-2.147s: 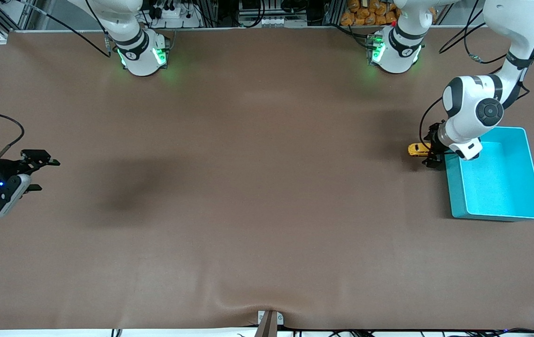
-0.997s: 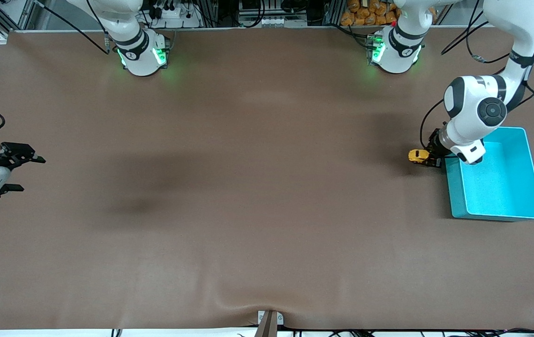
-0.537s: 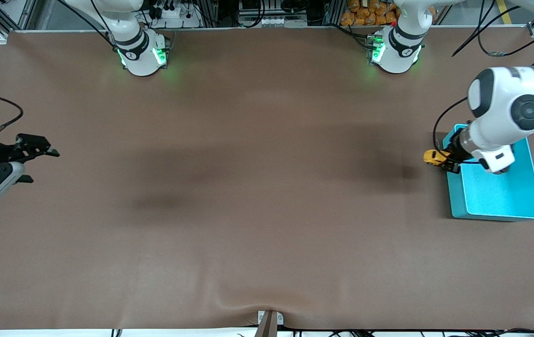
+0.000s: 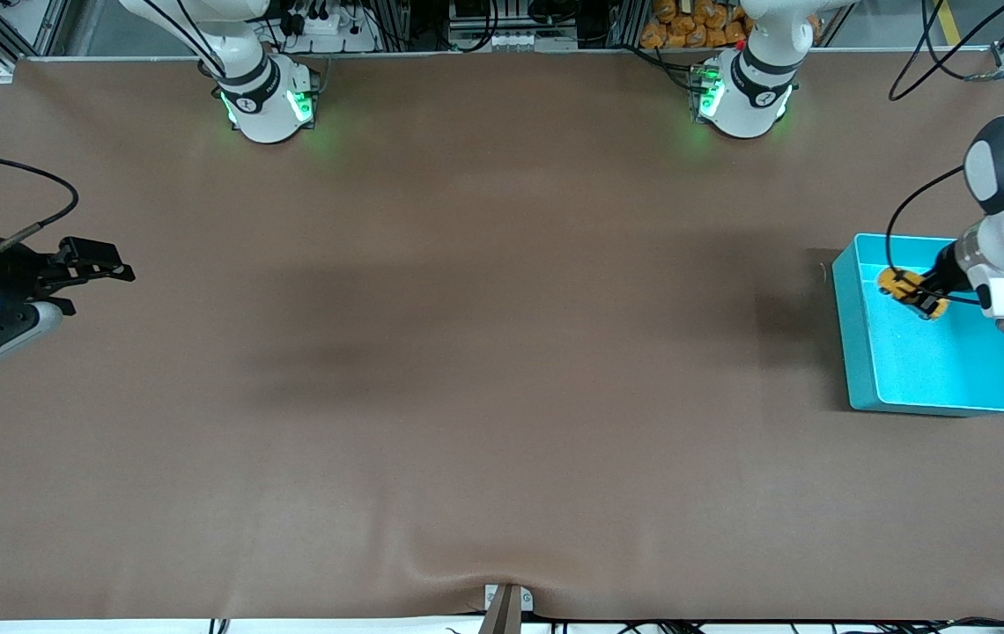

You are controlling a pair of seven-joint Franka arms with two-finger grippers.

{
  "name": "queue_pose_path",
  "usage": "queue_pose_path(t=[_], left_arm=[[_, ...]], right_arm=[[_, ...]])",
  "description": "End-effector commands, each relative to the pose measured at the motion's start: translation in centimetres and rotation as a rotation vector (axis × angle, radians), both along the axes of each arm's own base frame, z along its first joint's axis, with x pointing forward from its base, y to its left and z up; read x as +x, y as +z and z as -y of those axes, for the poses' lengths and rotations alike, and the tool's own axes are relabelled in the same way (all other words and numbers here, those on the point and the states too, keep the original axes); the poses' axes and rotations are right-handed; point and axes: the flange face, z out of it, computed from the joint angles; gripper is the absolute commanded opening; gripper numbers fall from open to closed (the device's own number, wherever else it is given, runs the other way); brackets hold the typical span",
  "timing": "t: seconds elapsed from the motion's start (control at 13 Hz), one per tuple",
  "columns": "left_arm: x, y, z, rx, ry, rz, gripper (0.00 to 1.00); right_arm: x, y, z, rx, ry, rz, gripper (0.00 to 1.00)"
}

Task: Wind and store yellow beetle car
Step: 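Lift the car with the left gripper and move it into the bin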

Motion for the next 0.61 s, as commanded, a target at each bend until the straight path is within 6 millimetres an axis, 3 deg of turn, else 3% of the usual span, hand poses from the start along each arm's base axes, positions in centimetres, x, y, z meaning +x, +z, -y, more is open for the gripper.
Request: queue_pose_path(t=[0.0,0.15,0.31,0.54], left_arm=[[0.0,-0.9,-2.9,0.016,-0.196,-0.041,0.0],[0.0,-2.2,-4.9,-0.004,-0.316,-0.047,0.0],[0.4,-4.2,-5.2,-0.013,-0.373,-0.047,0.0],[1.0,-7.6,-5.2,-0.039,-0.475,-0.058,0.0]], right_arm=[[-3.2,0.7,-0.3,-0.011,-0.09,0.02,1.0],[-5.8,0.1,-0.5,-0.014,-0.113,0.069,1.0],[-8.3,-0.3,-1.2,-0.024,-0.149,0.095,1.0],[-9.2,0.3,-1.2,-0.044,-0.201,0.082,1.0]])
